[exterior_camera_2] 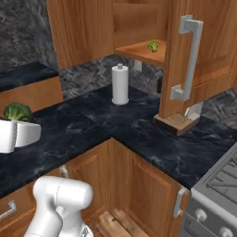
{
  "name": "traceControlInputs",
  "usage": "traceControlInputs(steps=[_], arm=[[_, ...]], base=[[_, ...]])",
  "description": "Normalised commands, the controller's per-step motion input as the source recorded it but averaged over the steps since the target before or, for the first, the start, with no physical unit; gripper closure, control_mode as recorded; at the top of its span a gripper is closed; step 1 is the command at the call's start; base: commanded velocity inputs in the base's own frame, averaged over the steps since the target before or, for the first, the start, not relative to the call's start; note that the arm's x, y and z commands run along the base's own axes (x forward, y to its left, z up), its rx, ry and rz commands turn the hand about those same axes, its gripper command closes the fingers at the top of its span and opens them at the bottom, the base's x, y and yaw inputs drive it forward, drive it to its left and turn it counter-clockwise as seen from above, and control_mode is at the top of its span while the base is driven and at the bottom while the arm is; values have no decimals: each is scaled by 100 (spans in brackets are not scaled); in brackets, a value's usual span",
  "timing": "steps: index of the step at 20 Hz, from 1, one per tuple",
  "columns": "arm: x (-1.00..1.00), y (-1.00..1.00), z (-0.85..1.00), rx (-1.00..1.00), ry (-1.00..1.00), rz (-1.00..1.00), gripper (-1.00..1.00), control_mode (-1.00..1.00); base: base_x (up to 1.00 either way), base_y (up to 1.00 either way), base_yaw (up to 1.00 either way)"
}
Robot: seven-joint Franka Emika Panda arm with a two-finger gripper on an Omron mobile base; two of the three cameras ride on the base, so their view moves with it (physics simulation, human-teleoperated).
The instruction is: Pick the broccolis from the cabinet and place them in one bowl. Pick the banana from the sink and place it in the other bowl.
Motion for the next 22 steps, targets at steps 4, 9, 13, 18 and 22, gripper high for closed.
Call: traceControlInputs(steps=[4, 9, 13, 18, 22], arm=[[0, 0, 0, 0, 0, 0, 100, 100], [0, 0, 0, 0, 0, 0, 100, 100], [0, 0, 0, 0, 0, 0, 100, 100], [0, 0, 0, 0, 0, 0, 100, 100], [0, 0, 0, 0, 0, 0, 100, 100]], base=[[-58, 42, -20], [-16, 30, 7], [-11, 32, 41], [-21, 35, 47], [-17, 33, 49]])
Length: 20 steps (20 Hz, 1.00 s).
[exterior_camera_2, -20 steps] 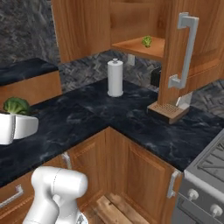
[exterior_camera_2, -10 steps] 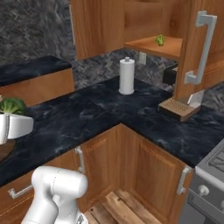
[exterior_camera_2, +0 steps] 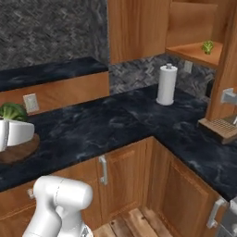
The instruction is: Pick the broccolis from the cabinet and place them in one bowl. Pick the banana from the sink and place it in the other bowl.
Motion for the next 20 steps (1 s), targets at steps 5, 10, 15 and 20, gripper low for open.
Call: traceControlInputs(steps=[5, 10, 15, 20], arm=[[0, 0, 0, 0, 0, 0, 100, 100], [0, 0, 0, 0, 0, 0, 100, 100], [0, 0, 0, 0, 0, 0, 100, 100], [0, 0, 0, 0, 0, 0, 100, 100]], base=[[-11, 19, 50], [-8, 13, 50], [-7, 9, 50], [-4, 0, 50]])
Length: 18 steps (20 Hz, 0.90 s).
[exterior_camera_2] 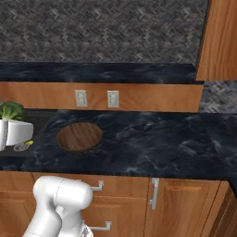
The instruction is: Pick the broccolis from the cabinet and place them in one bowl. Pick the banana from the sink and place it in the other bowl.
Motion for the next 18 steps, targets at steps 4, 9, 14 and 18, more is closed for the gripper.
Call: traceControlInputs(steps=[4, 9, 14, 18], arm=[[0, 0, 0, 0, 0, 0, 100, 100], [0, 0, 0, 0, 0, 0, 100, 100], [0, 0, 0, 0, 0, 0, 100, 100], [0, 0, 0, 0, 0, 0, 100, -100]], base=[[0, 0, 49], [10, 2, 12], [0, 0, 0], [0, 0, 0]])
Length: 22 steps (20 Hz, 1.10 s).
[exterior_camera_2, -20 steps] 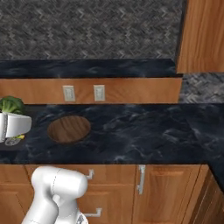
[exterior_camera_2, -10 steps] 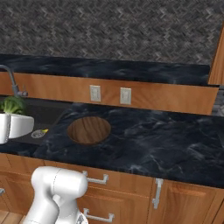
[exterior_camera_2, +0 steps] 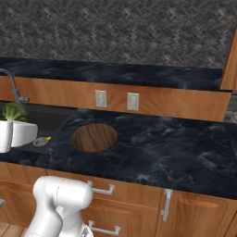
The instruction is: Pick the broccolis from the cabinet and place them in one bowl. Pick the banana from the sink and place it in the other bowl.
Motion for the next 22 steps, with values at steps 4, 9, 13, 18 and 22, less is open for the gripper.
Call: traceControlInputs(steps=[4, 9, 13, 18, 22], arm=[[28, 0, 6, 0, 13, 1, 100, -100], [72, 0, 12, -3, 39, 2, 100, -100], [92, -2, 0, 0, 26, 0, 100, -100], [62, -6, -22, 0, 19, 0, 100, -100], [80, 0, -51, -2, 25, 0, 100, -100]], base=[[0, 0, 0], [0, 0, 0], [0, 0, 0], [0, 0, 0], [0, 0, 0]])
